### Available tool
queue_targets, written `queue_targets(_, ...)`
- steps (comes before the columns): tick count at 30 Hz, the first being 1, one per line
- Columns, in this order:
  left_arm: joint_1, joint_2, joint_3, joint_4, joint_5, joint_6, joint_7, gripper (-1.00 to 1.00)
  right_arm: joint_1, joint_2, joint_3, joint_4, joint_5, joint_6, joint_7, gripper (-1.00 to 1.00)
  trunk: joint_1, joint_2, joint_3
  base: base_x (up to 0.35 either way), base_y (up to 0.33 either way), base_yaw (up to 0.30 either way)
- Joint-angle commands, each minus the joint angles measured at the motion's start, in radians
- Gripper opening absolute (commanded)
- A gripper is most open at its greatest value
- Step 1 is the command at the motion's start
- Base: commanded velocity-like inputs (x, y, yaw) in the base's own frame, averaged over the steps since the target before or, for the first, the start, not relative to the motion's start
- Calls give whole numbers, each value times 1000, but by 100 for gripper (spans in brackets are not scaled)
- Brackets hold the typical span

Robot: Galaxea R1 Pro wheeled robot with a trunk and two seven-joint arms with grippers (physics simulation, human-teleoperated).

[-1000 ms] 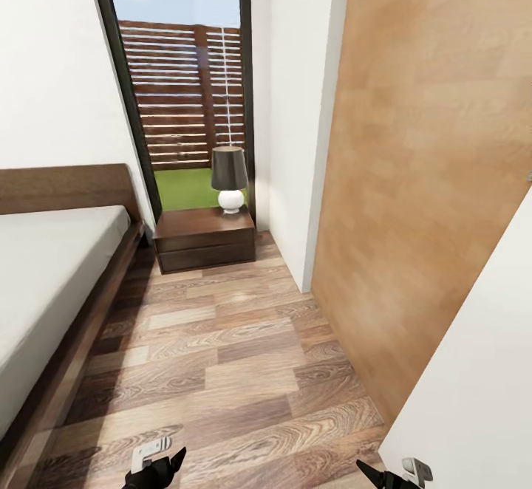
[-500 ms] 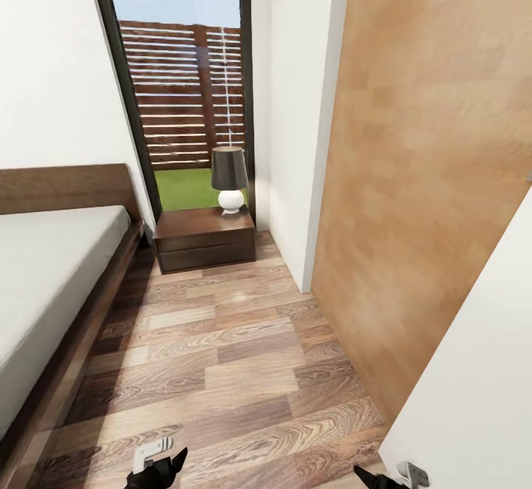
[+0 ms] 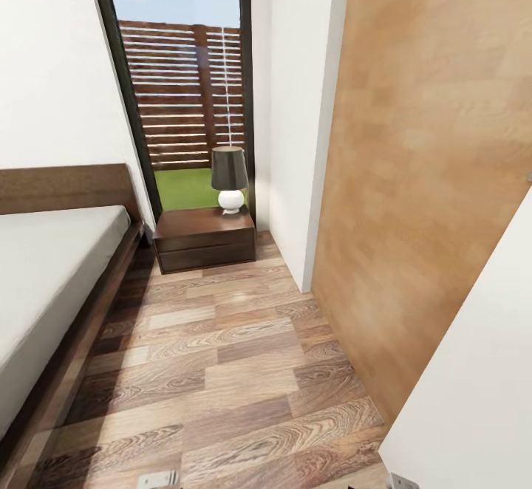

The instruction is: In the bedroom, move the book from the bed onto either nightstand, and place the two sandals side by side next to the bed.

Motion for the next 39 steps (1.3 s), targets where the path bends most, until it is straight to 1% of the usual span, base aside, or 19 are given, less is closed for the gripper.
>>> queue_targets(1,0,1,9,1,-11,-3,-2,100,-1,0,-2,2,-4,-2,5,100,0,0,-1,0,0,0)
queue_targets(2,1,1,10,1,-13,-3,-1,100,-1,0,-2,2,-4,-2,5,100,0,0,-1,0,0,0)
queue_targets(39,2,0,9,2,-18,-2,-2,100,-1,-2,-2,0,-4,-2,4,100,-142,259,115,0,0,0)
